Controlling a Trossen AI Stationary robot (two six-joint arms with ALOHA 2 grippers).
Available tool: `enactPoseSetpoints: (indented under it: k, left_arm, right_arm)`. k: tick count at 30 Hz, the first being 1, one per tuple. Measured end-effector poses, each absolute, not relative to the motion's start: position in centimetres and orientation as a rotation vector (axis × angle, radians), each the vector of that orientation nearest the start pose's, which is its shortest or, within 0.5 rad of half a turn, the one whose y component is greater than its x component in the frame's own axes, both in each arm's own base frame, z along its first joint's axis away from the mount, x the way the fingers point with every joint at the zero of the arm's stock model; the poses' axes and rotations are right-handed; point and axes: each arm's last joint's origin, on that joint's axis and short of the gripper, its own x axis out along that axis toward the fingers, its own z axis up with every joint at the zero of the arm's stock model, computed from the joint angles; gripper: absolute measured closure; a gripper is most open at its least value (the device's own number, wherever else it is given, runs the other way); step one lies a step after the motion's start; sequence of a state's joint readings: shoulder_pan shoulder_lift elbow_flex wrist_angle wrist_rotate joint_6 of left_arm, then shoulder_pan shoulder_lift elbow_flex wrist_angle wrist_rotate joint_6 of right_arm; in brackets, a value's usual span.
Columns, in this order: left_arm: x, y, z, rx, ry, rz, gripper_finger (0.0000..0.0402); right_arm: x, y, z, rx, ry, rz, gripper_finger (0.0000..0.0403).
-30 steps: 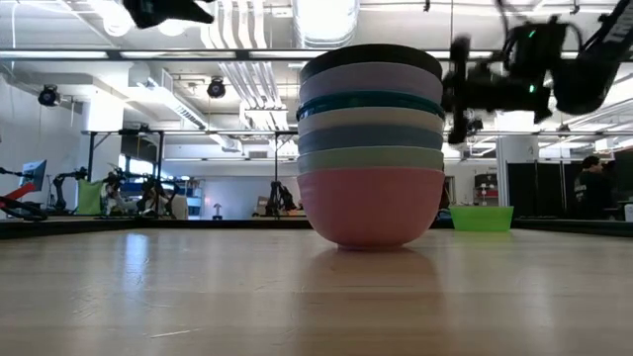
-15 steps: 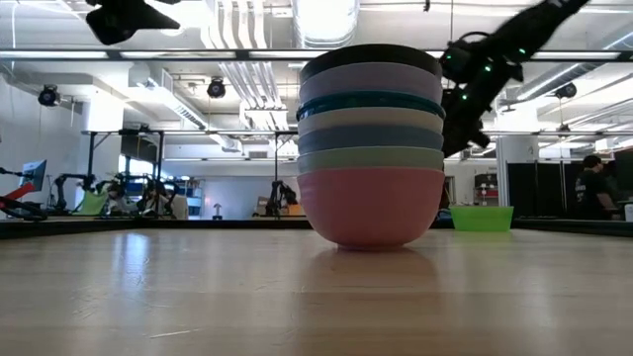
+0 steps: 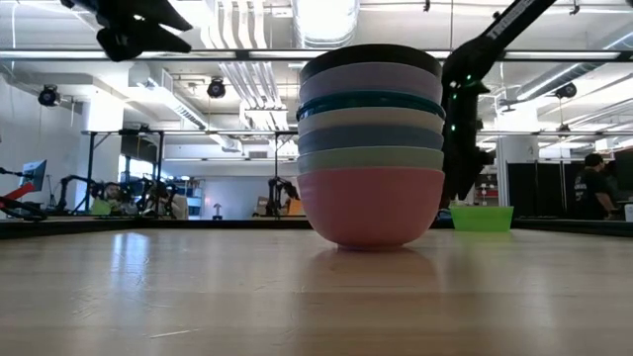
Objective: Nest bowls inside each other
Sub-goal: Stack the small green bowl on top of the small orange bowl
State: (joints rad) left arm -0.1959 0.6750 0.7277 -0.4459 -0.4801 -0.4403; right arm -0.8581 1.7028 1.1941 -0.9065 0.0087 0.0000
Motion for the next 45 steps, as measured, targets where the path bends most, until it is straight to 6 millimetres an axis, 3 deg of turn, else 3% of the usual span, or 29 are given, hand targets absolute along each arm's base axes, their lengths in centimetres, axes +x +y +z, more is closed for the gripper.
enactPoseSetpoints:
  k: [6,10,18,20,27,35,39,45]
  left_arm:
    - [15.0,-1.7,31.0,-0.33,0.252,0.319,0.0228]
    - [15.3,-1.8,31.0,-0.357,0.247,0.313,0.0228]
    - [15.7,-1.9,30.8,-0.405,0.258,0.303,0.0228]
    - [15.8,-1.9,30.7,-0.406,0.262,0.303,0.0228]
    - [16.5,-2.1,30.4,-0.405,0.271,0.299,0.0228]
    - [17.7,-2.3,29.9,-0.401,0.289,0.298,0.0228]
    - [18.5,-2.5,30.0,-0.41,0.256,0.293,0.0228]
    - [19.8,-2.7,30.0,-0.425,0.214,0.287,0.0228]
  right_arm:
    - [20.1,-24.5,18.0,0.583,1.426,-0.785,0.0232]
    - [19.8,-24.6,16.5,0.632,1.464,-0.745,0.0246]
    - [19.4,-24.1,16.0,0.692,1.462,-0.678,0.0359]
    - [19.3,-23.9,16.6,0.695,1.434,-0.664,0.0384]
    - [18.6,-22.4,21.2,0.665,1.257,-0.64,0.0393]
    - [15.8,-17.7,27.9,0.586,0.861,-0.574,0.0394]
    - [14.4,-14.6,28.7,0.577,0.606,-0.407,0.0394]
    - [13.1,-9.9,27.5,0.659,0.237,-0.148,0.0394]
